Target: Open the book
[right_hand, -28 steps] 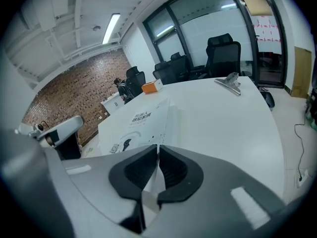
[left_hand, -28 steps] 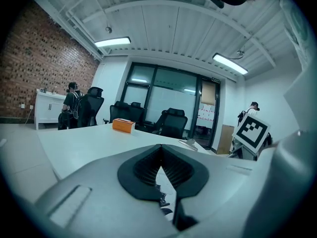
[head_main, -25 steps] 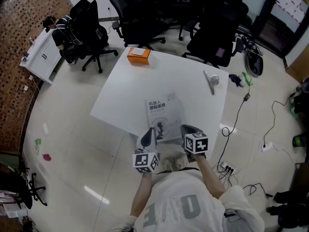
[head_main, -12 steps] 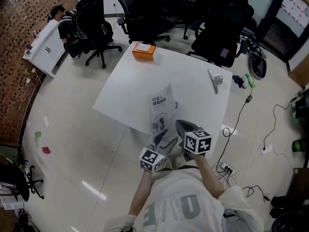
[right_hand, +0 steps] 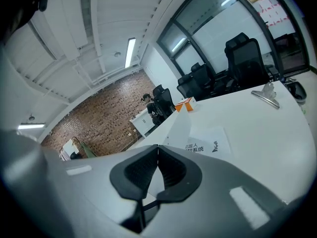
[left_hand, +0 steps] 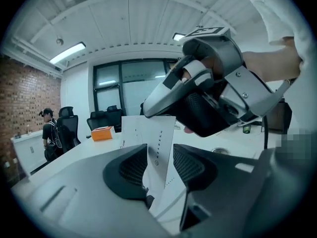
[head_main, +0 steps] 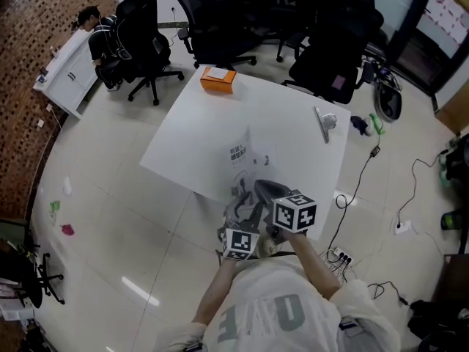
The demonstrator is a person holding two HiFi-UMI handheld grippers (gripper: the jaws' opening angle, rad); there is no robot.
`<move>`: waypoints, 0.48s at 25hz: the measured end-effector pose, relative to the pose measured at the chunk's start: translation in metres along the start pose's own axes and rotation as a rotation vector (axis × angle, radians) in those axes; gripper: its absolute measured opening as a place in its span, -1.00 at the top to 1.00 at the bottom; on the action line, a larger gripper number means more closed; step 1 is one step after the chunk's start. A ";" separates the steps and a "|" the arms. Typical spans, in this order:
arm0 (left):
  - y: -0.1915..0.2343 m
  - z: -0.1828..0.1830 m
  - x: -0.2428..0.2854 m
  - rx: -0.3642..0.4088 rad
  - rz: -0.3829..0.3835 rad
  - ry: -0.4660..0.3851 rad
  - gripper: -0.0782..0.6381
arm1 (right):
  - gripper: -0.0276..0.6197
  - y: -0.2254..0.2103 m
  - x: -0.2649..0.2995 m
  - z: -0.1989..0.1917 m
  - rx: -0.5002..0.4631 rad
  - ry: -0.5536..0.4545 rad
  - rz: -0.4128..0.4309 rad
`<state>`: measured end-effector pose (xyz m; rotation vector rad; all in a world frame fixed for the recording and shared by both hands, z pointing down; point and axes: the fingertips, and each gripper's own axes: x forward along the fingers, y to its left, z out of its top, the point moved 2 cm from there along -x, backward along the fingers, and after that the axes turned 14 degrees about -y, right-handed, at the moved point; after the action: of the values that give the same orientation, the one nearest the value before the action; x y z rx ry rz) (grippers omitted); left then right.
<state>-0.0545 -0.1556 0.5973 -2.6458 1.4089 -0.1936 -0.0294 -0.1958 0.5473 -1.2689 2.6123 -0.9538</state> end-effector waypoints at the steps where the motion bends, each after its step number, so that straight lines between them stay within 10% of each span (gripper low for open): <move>1: 0.000 -0.001 0.000 0.001 0.004 0.008 0.30 | 0.90 0.001 0.001 -0.001 0.004 0.002 0.003; 12: 0.015 0.009 -0.003 -0.025 0.091 -0.050 0.73 | 0.90 -0.001 -0.008 0.018 0.001 -0.099 -0.004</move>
<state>-0.0670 -0.1605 0.5859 -2.5796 1.5209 -0.0997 -0.0178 -0.1997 0.5320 -1.2867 2.5351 -0.8695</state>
